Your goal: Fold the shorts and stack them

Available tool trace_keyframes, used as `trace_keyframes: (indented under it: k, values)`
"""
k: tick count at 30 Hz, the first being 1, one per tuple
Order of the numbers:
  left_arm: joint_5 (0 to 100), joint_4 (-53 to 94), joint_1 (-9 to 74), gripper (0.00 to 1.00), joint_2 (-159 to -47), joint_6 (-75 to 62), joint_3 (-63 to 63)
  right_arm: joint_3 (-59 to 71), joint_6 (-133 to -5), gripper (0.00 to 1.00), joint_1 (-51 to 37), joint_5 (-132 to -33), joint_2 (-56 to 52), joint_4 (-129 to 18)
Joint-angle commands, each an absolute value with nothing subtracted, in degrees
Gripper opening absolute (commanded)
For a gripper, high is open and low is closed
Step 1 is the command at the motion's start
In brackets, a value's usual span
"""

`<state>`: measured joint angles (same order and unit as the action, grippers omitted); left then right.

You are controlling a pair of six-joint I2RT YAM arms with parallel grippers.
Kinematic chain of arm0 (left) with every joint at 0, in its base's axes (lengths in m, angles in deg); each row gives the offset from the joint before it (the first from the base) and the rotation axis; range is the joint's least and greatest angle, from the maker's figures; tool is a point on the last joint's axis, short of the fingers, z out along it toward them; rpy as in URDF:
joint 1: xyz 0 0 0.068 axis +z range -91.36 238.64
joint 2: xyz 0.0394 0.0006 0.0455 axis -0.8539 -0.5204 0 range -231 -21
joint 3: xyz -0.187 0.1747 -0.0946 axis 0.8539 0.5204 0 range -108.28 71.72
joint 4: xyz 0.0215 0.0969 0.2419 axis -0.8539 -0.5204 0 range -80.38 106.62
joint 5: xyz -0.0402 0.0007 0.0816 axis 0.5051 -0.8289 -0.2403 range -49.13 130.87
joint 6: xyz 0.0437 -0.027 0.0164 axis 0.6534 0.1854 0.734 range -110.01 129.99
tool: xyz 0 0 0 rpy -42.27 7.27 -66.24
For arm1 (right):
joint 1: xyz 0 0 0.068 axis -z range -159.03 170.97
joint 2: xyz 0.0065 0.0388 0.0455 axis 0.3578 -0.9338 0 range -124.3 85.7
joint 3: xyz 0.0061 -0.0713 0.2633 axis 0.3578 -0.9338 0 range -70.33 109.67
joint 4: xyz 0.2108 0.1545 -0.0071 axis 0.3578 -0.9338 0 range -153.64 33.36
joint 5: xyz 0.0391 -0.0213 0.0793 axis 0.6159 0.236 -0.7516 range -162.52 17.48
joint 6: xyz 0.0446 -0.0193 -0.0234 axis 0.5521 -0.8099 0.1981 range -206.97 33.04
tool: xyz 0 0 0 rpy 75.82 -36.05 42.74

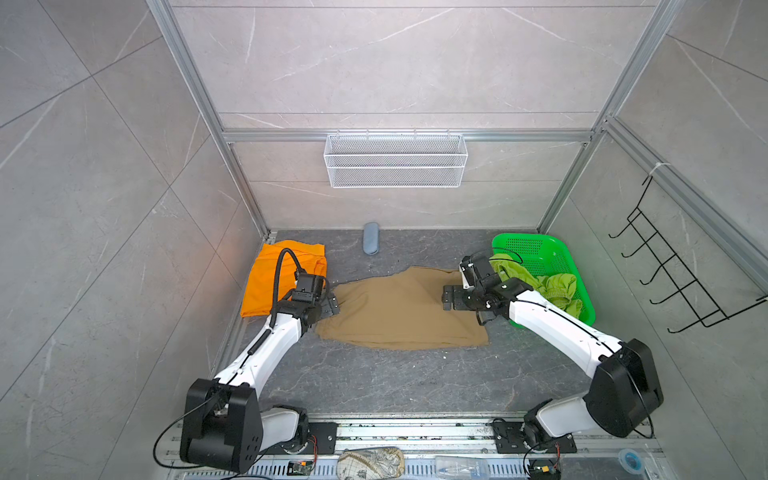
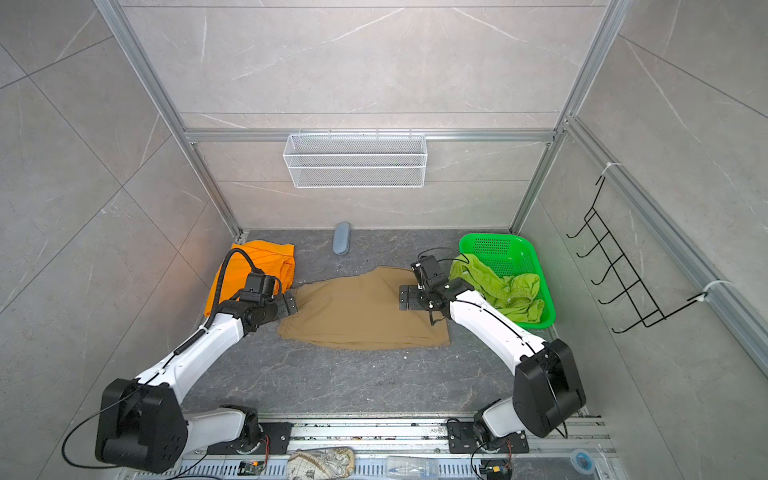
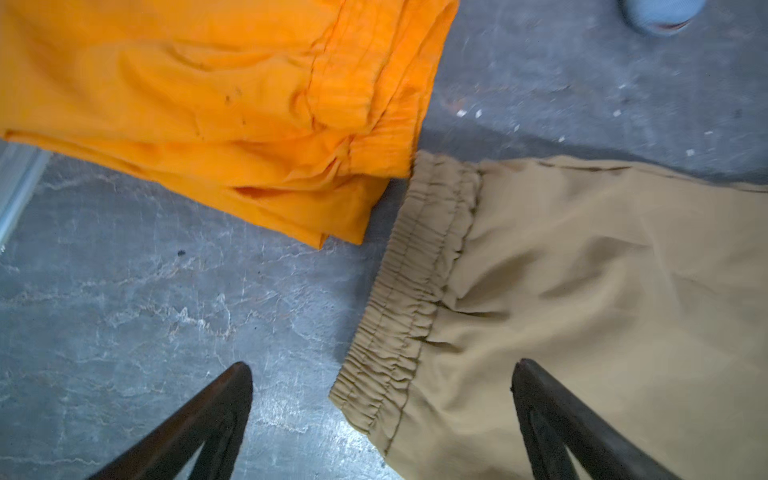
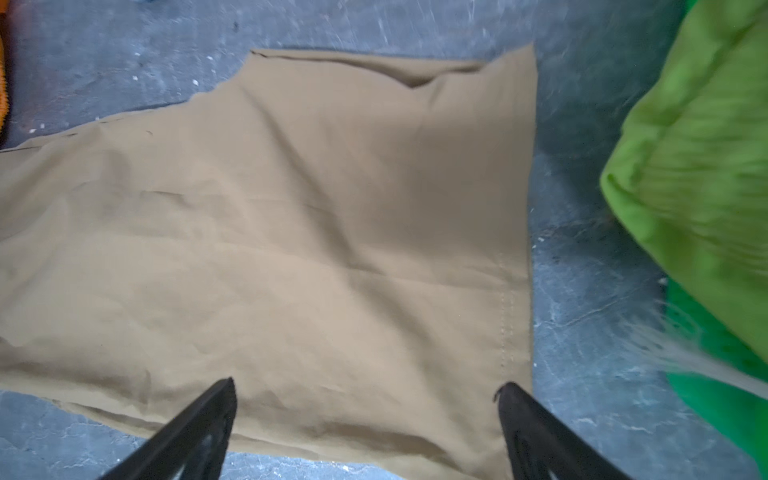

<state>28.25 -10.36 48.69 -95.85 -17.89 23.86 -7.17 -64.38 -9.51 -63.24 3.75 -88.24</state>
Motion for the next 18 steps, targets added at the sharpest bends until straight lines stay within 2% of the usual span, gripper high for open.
trace_keyframes:
  k: [1,5,9,18]
  values:
    - [31.3,-11.4,50.0,1.0,-97.6,-21.3,24.6,-9.5,-68.1,0.99,-14.2,-47.5,6.8,-84.3]
    - [31.6,-9.7,50.3,0.98,-100.9,-22.0,25.2,-9.8,-71.1,0.99,-20.1,-33.2,7.7,-83.2]
    - [32.8,-10.1,50.4,0.99,-104.9,-21.4,23.5,-10.7,-72.6,0.99,-23.8,-27.1,10.2,-80.3]
    - [36.5,-9.1,50.5,1.0,-112.9,-20.6,21.7,-12.4,-72.9,0.99,-24.9,-29.9,16.0,-78.5]
